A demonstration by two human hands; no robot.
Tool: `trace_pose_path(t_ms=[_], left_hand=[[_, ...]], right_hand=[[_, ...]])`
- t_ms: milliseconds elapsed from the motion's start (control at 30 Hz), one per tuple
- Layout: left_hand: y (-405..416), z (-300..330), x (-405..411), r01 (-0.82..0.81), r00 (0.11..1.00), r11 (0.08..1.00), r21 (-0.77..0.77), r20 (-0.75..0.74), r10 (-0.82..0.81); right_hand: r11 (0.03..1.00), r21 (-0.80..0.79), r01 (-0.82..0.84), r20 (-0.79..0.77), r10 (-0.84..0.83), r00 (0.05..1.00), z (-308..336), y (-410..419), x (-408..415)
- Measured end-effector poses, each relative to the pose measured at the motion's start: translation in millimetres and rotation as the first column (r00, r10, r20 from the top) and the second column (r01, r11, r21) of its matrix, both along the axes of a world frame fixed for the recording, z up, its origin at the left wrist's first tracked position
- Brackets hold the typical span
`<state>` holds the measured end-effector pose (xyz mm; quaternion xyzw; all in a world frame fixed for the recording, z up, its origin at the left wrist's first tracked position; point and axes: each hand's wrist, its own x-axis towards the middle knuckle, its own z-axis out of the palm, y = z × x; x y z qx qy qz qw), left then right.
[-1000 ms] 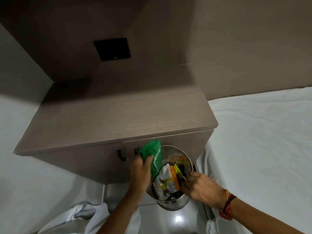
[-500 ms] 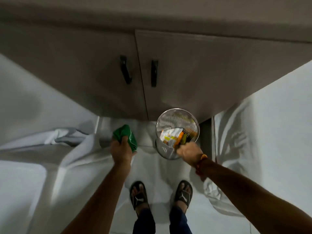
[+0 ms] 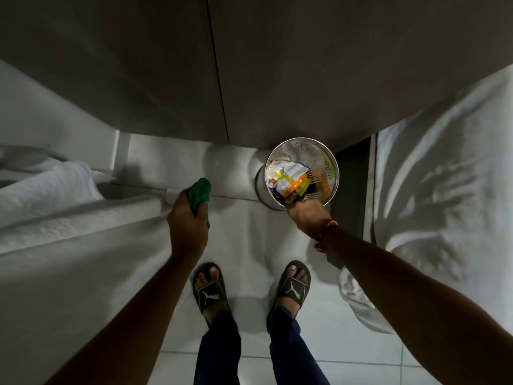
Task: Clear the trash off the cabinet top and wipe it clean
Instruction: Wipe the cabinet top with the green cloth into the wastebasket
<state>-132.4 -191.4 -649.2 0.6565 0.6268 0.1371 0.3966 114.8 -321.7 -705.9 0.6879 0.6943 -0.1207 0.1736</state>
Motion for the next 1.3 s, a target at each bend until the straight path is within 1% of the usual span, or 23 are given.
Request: trace_pose_path(t_ms=[67, 167, 200, 233, 267, 300, 333, 367, 400, 433, 500, 600, 700, 767, 833, 867, 900, 967, 1033, 1100, 1167, 1200, 1300], left_hand=[[-2, 4, 3, 0.129, 0.992, 0.991, 0.029, 0.001, -0.129], [-2, 26, 5, 0.259, 0.966, 0.962, 0.081, -0.034, -0.258], [-1, 37, 7, 0.287, 0.958, 0.954, 0.088, -0.047, -0.284], [-1, 50, 9, 0.307, 0.951, 0.947, 0.095, -0.076, -0.301], [1, 69, 11, 0.314, 0.947, 0.942, 0.115, -0.109, -0.303], [2, 90, 12, 0.316, 0.945, 0.939, 0.139, -0.136, -0.298], [4, 114, 12, 0.315, 0.945, 0.934, 0.170, -0.150, -0.291], [6, 140, 11, 0.325, 0.942, 0.925, 0.200, -0.158, -0.296], [5, 163, 11, 0.341, 0.936, 0.914, 0.218, -0.166, -0.309], [8, 193, 9, 0.345, 0.935, 0.909, 0.233, -0.169, -0.312], [15, 251, -2, 0.308, 0.950, 0.924, 0.228, -0.128, -0.285], [31, 333, -24, 0.184, 0.980, 0.962, 0.200, 0.041, -0.196], [51, 406, -58, -0.103, 0.968, 0.980, 0.171, 0.246, 0.059], [67, 436, -86, -0.371, 0.873, 0.926, 0.073, 0.368, 0.321], [82, 458, -123, -0.537, 0.686, 0.818, -0.207, 0.457, 0.566], [87, 464, -144, -0.539, 0.615, 0.773, -0.335, 0.470, 0.633], [89, 468, -164, -0.517, 0.584, 0.750, -0.412, 0.470, 0.662], [87, 473, -212, -0.521, 0.557, 0.720, -0.458, 0.457, 0.693], [79, 466, -257, -0.593, 0.548, 0.671, -0.445, 0.387, 0.741], [71, 451, -291, -0.657, 0.600, 0.650, -0.381, 0.258, 0.757], [62, 433, -316, -0.649, 0.698, 0.691, -0.317, 0.111, 0.707], [58, 427, -322, -0.618, 0.748, 0.724, -0.306, 0.054, 0.661], [48, 410, -330, -0.497, 0.862, 0.824, -0.272, -0.047, 0.505]], right_hand=[[1.000, -0.010, 0.030, -0.037, -0.030, 0.999, 1, 2, 1], [0.978, -0.068, 0.199, -0.114, -0.205, 0.972, 29, 23, -5], [0.951, -0.109, 0.291, -0.138, -0.304, 0.943, 48, 36, -11], [0.894, -0.140, 0.426, -0.233, -0.448, 0.863, 69, 51, -20], [0.764, -0.238, 0.600, -0.410, -0.639, 0.651, 100, 70, -30], [0.565, -0.429, 0.705, -0.570, -0.775, 0.275, 130, 86, -41], [0.391, -0.649, 0.653, -0.583, -0.807, -0.097, 158, 100, -52], [0.323, -0.787, 0.526, -0.538, -0.776, -0.330, 189, 115, -63], [0.330, -0.833, 0.444, -0.518, -0.747, -0.417, 215, 125, -74], [0.360, -0.827, 0.431, -0.542, -0.714, -0.444, 247, 134, -86], [0.385, -0.778, 0.497, -0.614, -0.631, -0.474, 309, 148, -110], [0.414, -0.676, 0.610, -0.717, -0.561, -0.414, 382, 171, -137], [0.455, -0.664, 0.593, -0.737, -0.535, -0.414, 447, 190, -171], [0.485, -0.663, 0.570, -0.743, -0.520, -0.422, 474, 197, -197], [0.515, -0.676, 0.527, -0.737, -0.489, -0.468, 491, 203, -233], [0.529, -0.680, 0.507, -0.733, -0.483, -0.479, 497, 204, -253], [0.536, -0.685, 0.494, -0.728, -0.485, -0.484, 500, 204, -272], [0.545, -0.698, 0.464, -0.716, -0.528, -0.457, 502, 202, -313], [0.569, -0.702, 0.428, -0.709, -0.610, -0.352, 490, 194, -352], [0.616, -0.674, 0.408, -0.712, -0.689, -0.136, 477, 186, -383], [0.678, -0.632, 0.376, -0.695, -0.710, 0.112, 467, 177, -407], [0.685, -0.629, 0.367, -0.668, -0.718, 0.196, 463, 172, -413], [0.649, -0.679, 0.343, -0.579, -0.761, 0.293, 449, 158, -423]])
